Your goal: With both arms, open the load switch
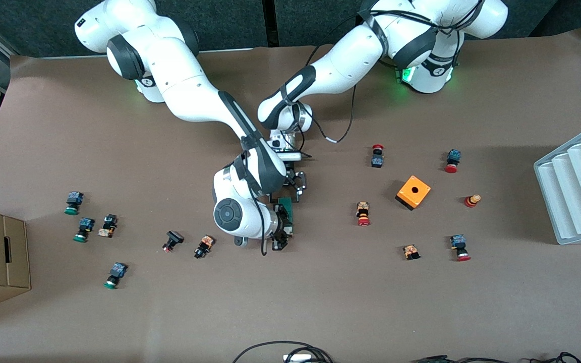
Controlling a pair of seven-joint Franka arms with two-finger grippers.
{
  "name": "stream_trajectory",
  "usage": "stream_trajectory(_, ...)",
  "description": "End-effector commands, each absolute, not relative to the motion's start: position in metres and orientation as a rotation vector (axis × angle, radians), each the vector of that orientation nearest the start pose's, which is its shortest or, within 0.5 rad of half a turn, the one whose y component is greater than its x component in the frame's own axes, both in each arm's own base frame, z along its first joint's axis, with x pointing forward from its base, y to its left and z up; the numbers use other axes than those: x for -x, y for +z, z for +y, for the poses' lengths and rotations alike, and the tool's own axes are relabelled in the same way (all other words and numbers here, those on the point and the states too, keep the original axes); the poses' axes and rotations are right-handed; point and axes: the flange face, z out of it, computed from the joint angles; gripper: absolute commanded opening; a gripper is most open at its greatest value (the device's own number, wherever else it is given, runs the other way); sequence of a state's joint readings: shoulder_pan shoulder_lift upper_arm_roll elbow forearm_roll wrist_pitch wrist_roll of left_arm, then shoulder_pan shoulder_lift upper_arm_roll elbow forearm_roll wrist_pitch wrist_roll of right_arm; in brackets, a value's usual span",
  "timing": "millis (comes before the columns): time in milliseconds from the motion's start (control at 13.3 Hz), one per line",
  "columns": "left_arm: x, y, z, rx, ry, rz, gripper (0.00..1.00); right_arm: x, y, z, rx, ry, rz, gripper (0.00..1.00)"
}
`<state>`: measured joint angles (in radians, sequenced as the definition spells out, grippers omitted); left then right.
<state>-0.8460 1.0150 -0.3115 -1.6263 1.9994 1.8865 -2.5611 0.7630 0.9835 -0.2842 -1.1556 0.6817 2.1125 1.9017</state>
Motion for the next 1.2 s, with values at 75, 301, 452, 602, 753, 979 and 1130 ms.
stream_trajectory(75,-0.343,0.042,-0.563,2.531,-1.892,-0.055,0.98,-0.628,0.212,0.436,2.008,0.541,2.204,0.37)
stream_trajectory(301,-0.343,0.042,-0.563,2.531,-1.892,-0.055,0.98,-0.626,0.211,0.433,2.026,0.532,2.211,0.37)
stream_trajectory(452,-0.343,0.042,-0.564,2.532,-1.892,-0.053,0.98,-0.626,0.213,0.433,2.029,0.531,2.207,0.37)
stream_trajectory(602,-0.343,0.042,-0.563,2.531,-1.892,-0.055,0.98,-0.624,0.216,0.434,2.046,0.540,2.206,0.37)
stream_trajectory(753,-0.343,0.042,-0.563,2.531,-1.892,-0.055,0.98,-0.624,0.223,0.433,2.049,0.544,2.202,0.37)
stream_trajectory(979,-0.343,0.042,-0.563,2.531,-1.892,-0.055,0.98,-0.622,0.226,0.431,2.051,0.554,2.208,0.37)
stream_trajectory(1130,-0.343,0.042,-0.563,2.531,-1.892,-0.055,0.98,-0.620,0.228,0.431,2.059,0.549,2.205,0.37)
